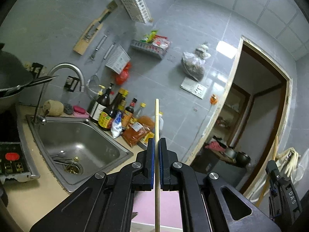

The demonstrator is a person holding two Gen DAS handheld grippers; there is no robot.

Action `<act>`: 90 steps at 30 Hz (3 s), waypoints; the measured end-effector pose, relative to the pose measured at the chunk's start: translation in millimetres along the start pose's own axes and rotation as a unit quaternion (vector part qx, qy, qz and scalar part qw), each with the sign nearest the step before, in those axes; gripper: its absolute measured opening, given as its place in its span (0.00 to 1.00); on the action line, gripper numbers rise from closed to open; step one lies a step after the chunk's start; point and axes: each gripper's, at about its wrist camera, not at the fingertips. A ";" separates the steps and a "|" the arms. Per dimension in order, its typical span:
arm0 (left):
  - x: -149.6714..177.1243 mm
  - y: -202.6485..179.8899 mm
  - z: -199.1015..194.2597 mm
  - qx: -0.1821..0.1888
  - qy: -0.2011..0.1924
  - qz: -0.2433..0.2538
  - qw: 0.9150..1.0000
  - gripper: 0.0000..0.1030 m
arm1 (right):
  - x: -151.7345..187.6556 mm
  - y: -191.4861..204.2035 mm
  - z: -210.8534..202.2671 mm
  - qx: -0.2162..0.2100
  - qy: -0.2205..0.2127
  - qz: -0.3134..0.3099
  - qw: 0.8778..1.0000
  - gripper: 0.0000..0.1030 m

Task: Organize utensils
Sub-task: 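Lift the chopstick with the left tool while the right tool carries its chopstick to the caddy, then lower the chopsticks into the caddy and open both tools, then move the left tool toward the fork while the right tool approaches the chopsticks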

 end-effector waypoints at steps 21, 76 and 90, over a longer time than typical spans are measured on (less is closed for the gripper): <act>28.2 -2.8 8.2 -0.037 -0.014 0.022 0.999 0.02 | 1.6 16.1 -2.1 0.020 -0.036 -0.048 0.998 0.05; 71.1 -59.4 -47.7 0.036 0.092 0.202 0.974 0.78 | 6.6 -10.8 -78.9 0.044 0.172 -0.150 0.972 0.78; 128.2 -129.8 -58.1 0.121 0.148 0.295 0.936 0.93 | -32.6 -59.7 -155.2 0.149 0.164 -0.210 0.952 1.00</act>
Point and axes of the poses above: each gripper's, at about its wrist camera, not at the fingertips, and z roughly the way its jaws point, y to its left, x to its underside, and after that the axes turned 5 degrees about y, right-handed
